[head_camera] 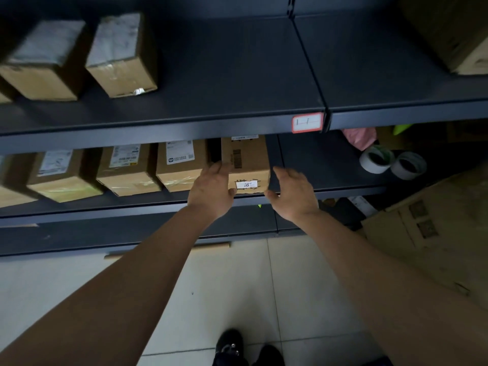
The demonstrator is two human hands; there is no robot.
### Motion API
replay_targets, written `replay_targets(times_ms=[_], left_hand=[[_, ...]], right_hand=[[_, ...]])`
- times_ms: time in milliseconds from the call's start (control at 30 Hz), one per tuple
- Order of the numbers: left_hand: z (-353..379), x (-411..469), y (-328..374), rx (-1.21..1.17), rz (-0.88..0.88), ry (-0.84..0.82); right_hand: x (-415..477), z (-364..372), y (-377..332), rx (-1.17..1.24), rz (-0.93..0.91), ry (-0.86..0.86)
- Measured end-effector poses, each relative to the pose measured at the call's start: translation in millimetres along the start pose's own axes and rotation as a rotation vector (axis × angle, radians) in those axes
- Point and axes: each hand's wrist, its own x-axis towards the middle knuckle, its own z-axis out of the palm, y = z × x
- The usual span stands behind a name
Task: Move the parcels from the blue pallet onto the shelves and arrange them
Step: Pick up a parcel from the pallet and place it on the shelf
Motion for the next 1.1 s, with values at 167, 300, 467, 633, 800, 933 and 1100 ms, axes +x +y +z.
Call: replay_targets(times_ms=[167,300,467,633,800,933,1100], left_hand=[[-39.7,-44.6,25.3,0.156,0.088,-0.038],[-71.0,-81.0,48.0,0.203,0.162,-0.058],[-100.0,-138.4,74.9,0.223,0.279,-0.090],[-125.3,-194.8,106.9,0.262,0.393,-0.125],[-142.6,-242.4,159.1,0.304,0.532,-0.109],[-146.7,-278.4,209.4,0.313,0.668,-0.102],[-140.1,-337.5,277.0,0.333,0.813,-0.134]], right_hand=[[-51.0,-32.0,-4.4,-0.139,-0.003,-0.001],[-101.3,-60.2,-6.7,-0.162,0.070,-0.005],[-179.6,-94.3,-18.5,-0.154,0.191,0.021],[-267.1,-130.1,-25.8,-0.154,0.296,0.082],[-353.8,-157.1,-20.8,-0.122,0.417,0.117],[-425.9,-174.1,-2.1,-0.129,0.551,0.164],[-529.4,-189.9,31.4,-0.125,0.699,0.196]])
